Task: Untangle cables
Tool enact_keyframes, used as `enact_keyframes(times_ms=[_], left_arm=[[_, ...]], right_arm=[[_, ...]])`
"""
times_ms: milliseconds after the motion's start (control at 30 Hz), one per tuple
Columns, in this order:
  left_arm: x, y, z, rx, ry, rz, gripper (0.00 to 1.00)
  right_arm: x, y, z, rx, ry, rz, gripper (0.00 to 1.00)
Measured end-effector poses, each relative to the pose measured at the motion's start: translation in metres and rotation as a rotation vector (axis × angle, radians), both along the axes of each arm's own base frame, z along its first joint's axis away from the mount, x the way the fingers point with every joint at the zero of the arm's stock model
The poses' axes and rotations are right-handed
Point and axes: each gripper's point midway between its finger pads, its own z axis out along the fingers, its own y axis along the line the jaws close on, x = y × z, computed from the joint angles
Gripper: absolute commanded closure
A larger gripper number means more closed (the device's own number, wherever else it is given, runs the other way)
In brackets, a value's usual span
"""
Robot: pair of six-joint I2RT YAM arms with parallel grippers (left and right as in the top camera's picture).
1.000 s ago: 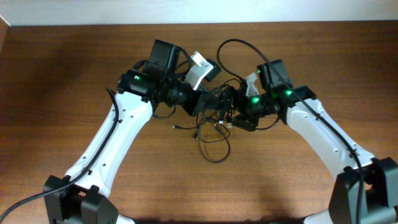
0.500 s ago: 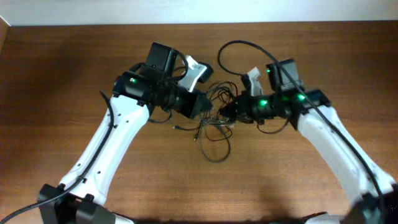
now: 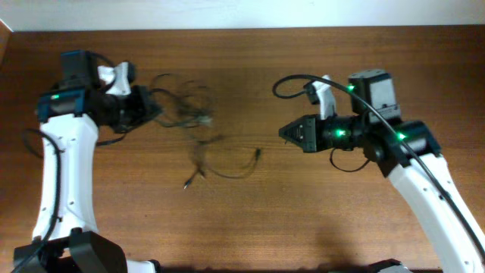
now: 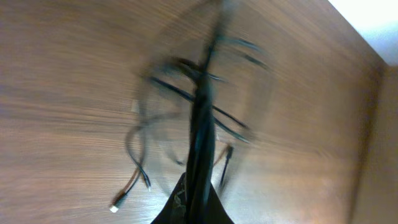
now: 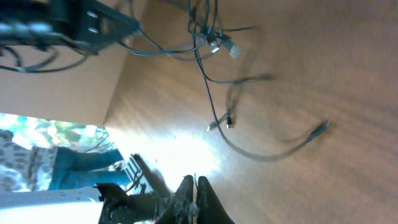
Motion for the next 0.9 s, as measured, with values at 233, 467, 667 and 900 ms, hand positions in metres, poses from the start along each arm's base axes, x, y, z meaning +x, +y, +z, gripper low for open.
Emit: enact_keyframes(times_ms=[233,467,667,900], left_arm=[[-0.015,-0.015,-0.01,0.063,0.055,-0.083,0.93],[-0.02,-0.027,-0.011,0.074,0.052,-0.148,1.0],[-0.026,-0.059,-0.019,0.184,0.061,-0.253,0.46],[0.004,-0.015,-0.04,0.435,0.075,-0.084,0.62]], right_arm=[[-0.009,-0.005,0.025,0.0,-0.086,-0.002,0.36],[-0.011,-0.025,-0.003,-0.14,-0.003,-0.089,0.33],[-0.007,-0.031,-0.008,-0.178,-0.009,-0.121,0.31],[-0.008,-0.032,-0.025,-0.21,0.064,-0.118,0.31]])
